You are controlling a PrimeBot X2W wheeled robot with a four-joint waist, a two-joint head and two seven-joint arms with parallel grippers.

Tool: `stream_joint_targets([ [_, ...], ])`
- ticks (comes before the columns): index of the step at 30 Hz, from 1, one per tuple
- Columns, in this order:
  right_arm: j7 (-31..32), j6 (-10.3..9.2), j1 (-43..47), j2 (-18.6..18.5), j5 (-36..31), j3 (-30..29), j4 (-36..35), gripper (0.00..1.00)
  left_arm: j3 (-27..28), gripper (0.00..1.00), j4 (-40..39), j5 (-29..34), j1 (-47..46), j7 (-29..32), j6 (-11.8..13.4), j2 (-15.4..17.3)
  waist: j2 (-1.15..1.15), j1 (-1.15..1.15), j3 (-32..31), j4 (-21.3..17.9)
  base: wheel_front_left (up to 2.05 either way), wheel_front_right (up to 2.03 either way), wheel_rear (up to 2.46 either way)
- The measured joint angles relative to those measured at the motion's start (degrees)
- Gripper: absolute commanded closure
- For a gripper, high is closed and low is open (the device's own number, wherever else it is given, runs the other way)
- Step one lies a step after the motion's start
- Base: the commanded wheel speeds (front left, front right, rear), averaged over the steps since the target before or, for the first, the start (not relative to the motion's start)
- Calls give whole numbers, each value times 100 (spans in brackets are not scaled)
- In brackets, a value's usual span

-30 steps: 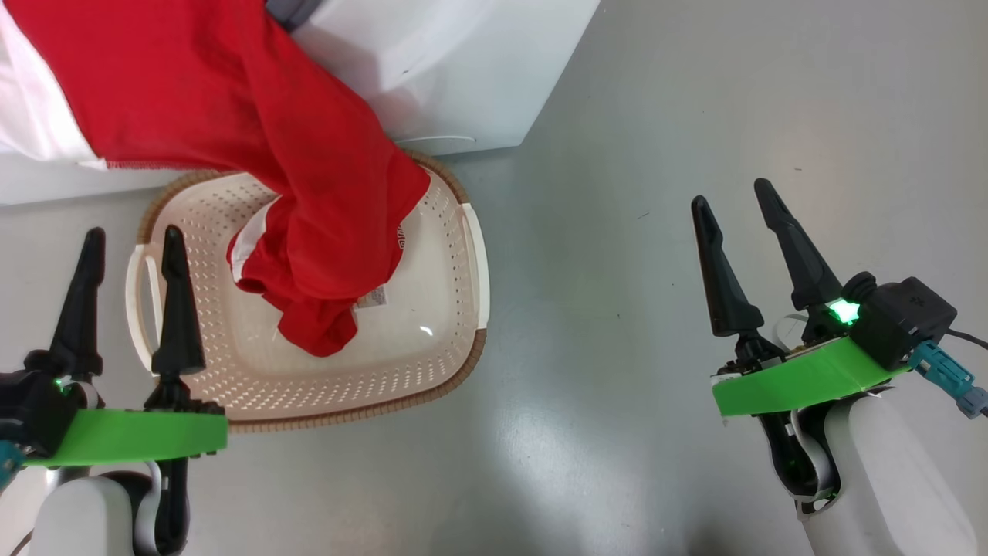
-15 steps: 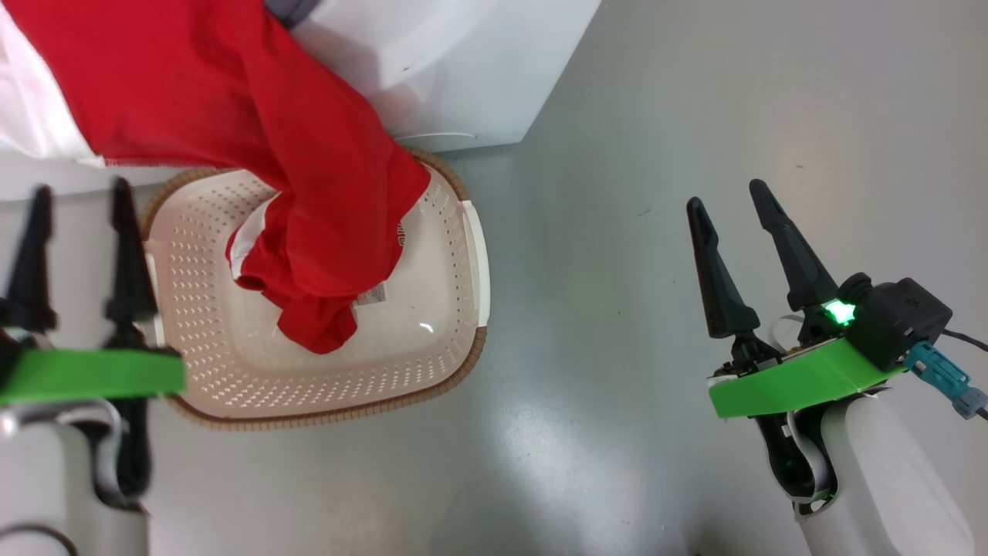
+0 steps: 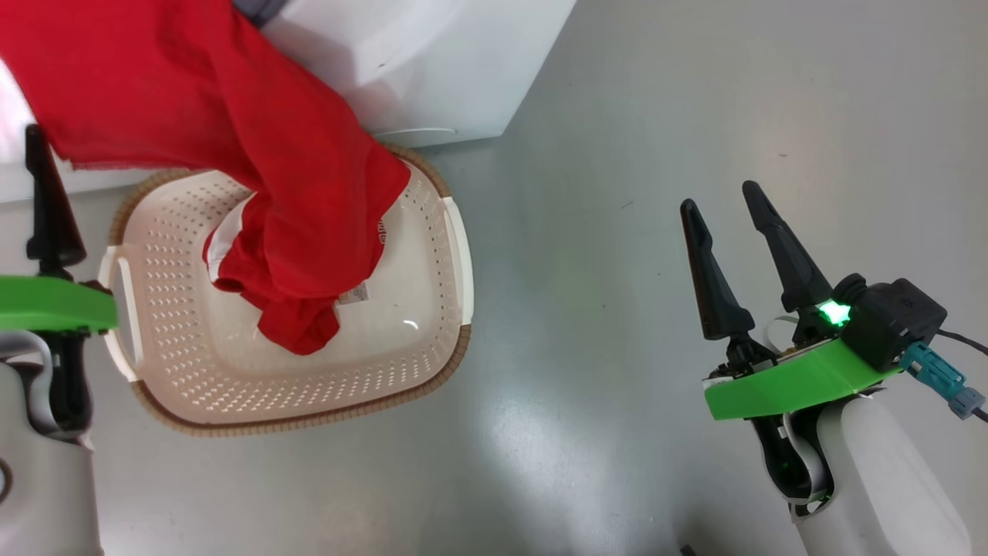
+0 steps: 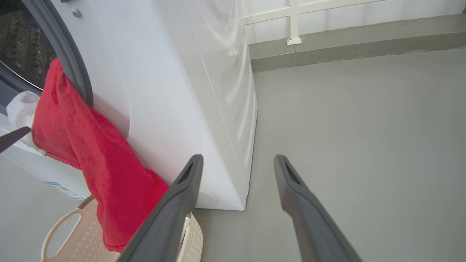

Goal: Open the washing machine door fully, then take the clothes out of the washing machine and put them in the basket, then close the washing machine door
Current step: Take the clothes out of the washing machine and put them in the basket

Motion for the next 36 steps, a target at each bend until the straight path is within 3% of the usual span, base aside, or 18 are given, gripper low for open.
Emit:
stream_joint_targets([
  [16,1,0,-6,1,2,3,-20,0,-157,1,883,-60,-496,0,-1,172,0,0,27,-35,0,0,0],
  [17,0,0,-9,1,2,4,-20,0,-170,16,914,-60,-520,0,0,176,0,0,32,-37,0,0,0],
  [18,0,0,-11,1,2,5,-21,0,-186,53,935,-60,-546,0,-1,181,0,0,36,-40,0,0,0],
  [19,0,0,-11,1,2,5,-21,0,-203,57,947,-62,-569,0,-1,185,0,0,37,-42,0,0,0],
  [20,0,0,-11,1,2,5,-21,0,-225,89,950,-68,-587,0,-1,185,0,0,38,-43,0,0,0],
  [21,0,0,-11,1,2,5,-22,0,-247,100,950,-78,-599,0,-1,186,0,0,38,-44,0,0,0],
  [36,0,0,-9,1,-4,-43,-22,0,-580,100,426,-116,-279,0,-1,87,0,0,-23,21,0,0,0],
])
